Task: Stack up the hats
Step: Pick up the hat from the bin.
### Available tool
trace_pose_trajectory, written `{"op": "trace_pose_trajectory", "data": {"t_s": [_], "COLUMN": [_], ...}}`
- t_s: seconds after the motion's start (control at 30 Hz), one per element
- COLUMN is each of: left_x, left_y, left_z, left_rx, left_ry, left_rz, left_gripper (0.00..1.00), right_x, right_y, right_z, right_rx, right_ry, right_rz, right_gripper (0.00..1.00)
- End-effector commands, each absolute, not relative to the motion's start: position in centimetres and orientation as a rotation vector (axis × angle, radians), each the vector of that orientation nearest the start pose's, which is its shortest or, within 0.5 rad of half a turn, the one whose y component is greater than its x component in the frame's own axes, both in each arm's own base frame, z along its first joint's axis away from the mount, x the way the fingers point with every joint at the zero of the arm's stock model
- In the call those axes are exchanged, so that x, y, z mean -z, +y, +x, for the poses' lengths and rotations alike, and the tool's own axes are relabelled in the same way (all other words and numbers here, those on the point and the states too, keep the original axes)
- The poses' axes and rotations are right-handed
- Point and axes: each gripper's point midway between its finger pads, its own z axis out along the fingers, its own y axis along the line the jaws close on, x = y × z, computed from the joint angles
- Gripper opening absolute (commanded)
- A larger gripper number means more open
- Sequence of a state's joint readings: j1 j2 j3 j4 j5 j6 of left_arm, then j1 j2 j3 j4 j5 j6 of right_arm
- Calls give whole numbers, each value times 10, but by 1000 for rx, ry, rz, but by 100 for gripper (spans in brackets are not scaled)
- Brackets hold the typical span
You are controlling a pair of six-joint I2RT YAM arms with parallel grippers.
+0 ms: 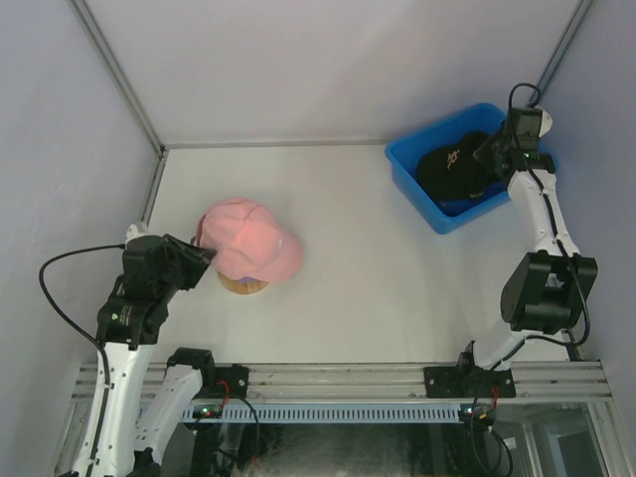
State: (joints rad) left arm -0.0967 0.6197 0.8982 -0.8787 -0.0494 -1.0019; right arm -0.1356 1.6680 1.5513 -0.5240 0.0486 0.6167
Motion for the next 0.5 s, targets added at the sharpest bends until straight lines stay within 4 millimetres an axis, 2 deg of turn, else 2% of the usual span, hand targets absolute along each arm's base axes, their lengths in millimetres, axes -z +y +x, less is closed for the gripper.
{"op": "trace_pose_trajectory", "data": {"t_s": [0.0,0.27,0.37,0.47], "left_x": [-270,-283,-288,-295], "left_y": [-44,-41,-42,-42], "left_z": [214,206,205,205], "left_rx": [591,587,596,596], "left_ry": [1901,1879,1872,1865], "left_rz": [-953,-946,-939,-923], "left_gripper": [36,37,38,38], "right_x": [-285,-343,-371,-400], "right_y": [-47,-36,-18,14], "right_z": [477,462,453,442], "right_rx": [-249,-322,-398,-499], "right_ry": [1919,1791,1741,1679], "right_rz": [735,621,486,290], "right_gripper": [0,0,0,0]}}
